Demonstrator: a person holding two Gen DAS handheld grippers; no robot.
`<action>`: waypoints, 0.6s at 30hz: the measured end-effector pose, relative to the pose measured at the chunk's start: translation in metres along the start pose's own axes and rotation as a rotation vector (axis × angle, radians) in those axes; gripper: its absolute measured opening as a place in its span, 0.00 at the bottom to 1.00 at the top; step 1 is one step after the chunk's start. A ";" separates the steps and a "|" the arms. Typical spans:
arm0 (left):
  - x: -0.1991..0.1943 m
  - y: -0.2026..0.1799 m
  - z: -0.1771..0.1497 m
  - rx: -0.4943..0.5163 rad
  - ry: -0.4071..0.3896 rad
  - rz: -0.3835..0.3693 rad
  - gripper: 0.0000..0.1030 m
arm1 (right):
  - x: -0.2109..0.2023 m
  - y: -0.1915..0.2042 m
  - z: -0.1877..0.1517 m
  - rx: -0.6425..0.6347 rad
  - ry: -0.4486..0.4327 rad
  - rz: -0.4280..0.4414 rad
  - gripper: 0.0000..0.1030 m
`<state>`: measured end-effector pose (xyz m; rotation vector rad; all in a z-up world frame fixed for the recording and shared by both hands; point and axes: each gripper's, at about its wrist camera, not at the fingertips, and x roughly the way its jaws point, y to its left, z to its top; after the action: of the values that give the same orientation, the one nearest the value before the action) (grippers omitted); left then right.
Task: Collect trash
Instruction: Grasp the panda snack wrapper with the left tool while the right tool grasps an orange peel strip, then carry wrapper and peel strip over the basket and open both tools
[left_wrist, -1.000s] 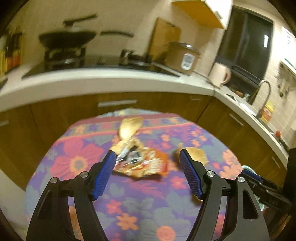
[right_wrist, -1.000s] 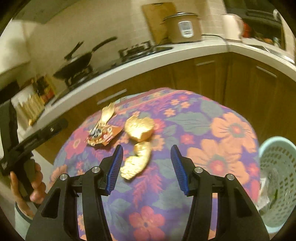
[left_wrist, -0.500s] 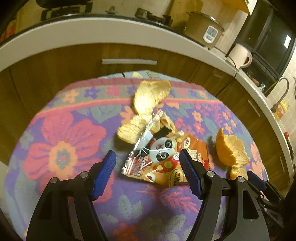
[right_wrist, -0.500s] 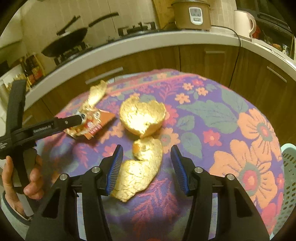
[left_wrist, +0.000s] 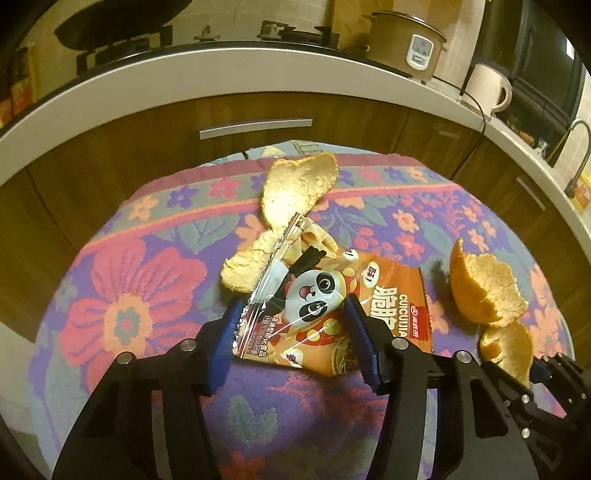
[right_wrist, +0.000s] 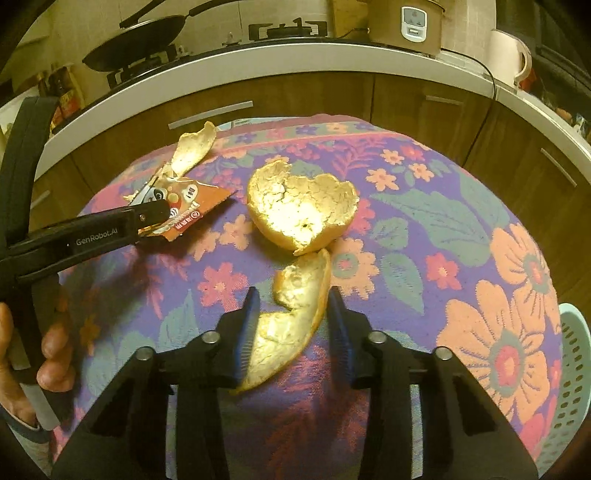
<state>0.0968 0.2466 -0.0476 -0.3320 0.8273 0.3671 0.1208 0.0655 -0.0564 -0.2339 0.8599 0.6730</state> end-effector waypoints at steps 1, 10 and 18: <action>0.000 -0.001 0.000 0.001 -0.001 0.007 0.44 | 0.000 0.000 0.000 -0.001 0.000 0.003 0.23; -0.010 -0.001 -0.008 -0.003 -0.020 -0.008 0.14 | -0.008 -0.003 -0.004 0.008 -0.021 0.036 0.11; -0.041 0.003 -0.023 -0.030 -0.074 -0.102 0.05 | -0.032 -0.013 -0.014 0.025 -0.074 0.044 0.11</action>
<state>0.0554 0.2316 -0.0314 -0.3850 0.7303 0.2955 0.1054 0.0351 -0.0423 -0.1667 0.8037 0.7078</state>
